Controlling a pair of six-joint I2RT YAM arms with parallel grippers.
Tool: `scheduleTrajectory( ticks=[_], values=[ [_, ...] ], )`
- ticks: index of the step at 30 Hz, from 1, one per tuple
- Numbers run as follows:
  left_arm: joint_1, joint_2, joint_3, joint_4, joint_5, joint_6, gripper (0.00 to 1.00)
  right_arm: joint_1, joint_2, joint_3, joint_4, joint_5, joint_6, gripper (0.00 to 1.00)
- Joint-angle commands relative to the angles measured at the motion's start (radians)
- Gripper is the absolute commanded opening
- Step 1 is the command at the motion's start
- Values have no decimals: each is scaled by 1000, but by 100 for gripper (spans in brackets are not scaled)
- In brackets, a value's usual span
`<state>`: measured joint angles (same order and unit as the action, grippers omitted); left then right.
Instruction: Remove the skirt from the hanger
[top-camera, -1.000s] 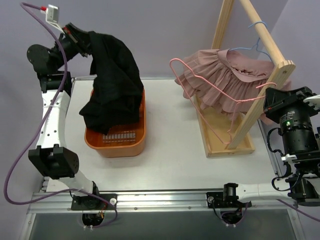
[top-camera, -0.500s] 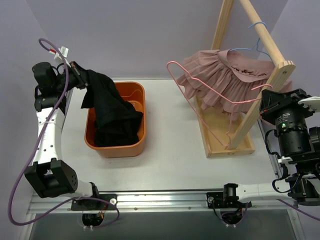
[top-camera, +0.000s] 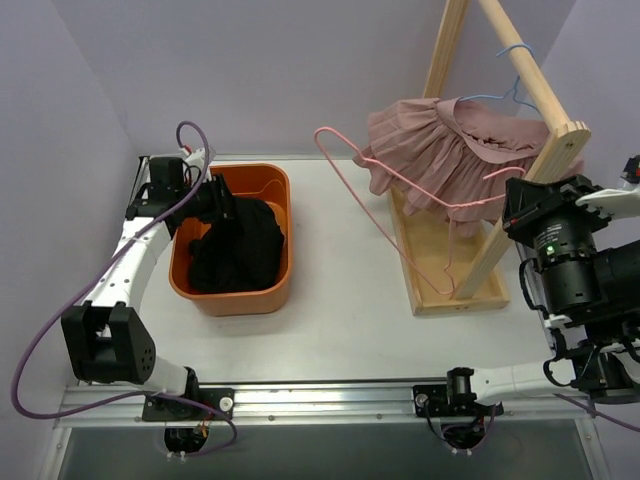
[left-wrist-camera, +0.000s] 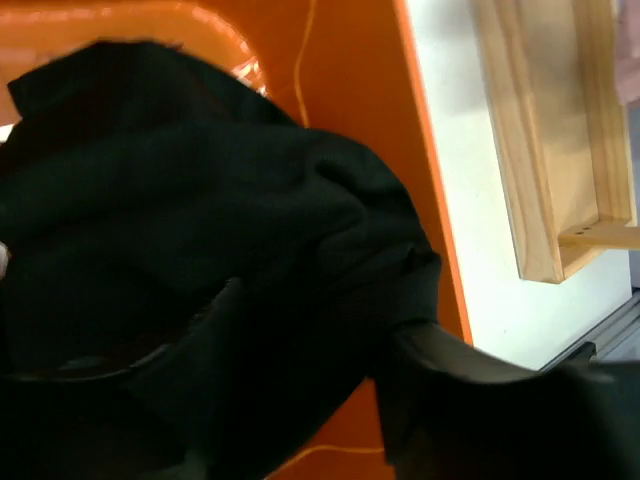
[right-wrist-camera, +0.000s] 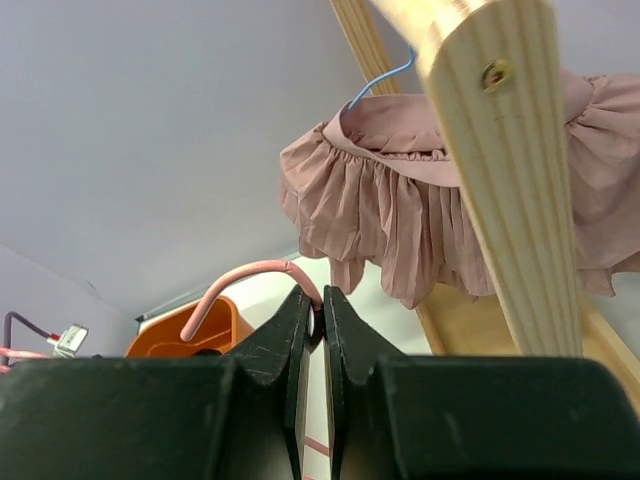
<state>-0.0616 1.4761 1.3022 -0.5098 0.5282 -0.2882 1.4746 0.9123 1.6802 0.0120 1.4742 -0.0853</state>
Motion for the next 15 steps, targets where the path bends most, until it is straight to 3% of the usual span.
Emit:
scheduleTrajectory(
  ticks=[1, 3, 4, 8, 11, 12, 13, 15],
  values=[
    [-20, -54, 8, -44, -115, 37, 64, 23, 54, 32, -110, 35, 113, 0],
    [-23, -115, 3, -29, -167, 26, 88, 23, 68, 41, -219, 20, 214, 0],
    [-29, -199, -7, -16, -190, 20, 94, 23, 77, 42, -248, 14, 243, 0],
    [-82, -439, -99, 132, -229, -20, 94, 23, 99, 45, -354, -25, 334, 0],
    [-98, -565, -214, 348, -70, -101, 94, 23, 125, 76, -435, -51, 410, 0],
    [-101, -585, -248, 548, 90, -176, 94, 23, 146, 91, -469, -69, 471, 0],
    [-107, -585, -282, 664, 154, -222, 94, 23, 155, 104, -510, -77, 496, 0],
    [-144, -585, -374, 892, 177, -320, 94, 23, 160, 116, -512, -101, 521, 0]
  ],
)
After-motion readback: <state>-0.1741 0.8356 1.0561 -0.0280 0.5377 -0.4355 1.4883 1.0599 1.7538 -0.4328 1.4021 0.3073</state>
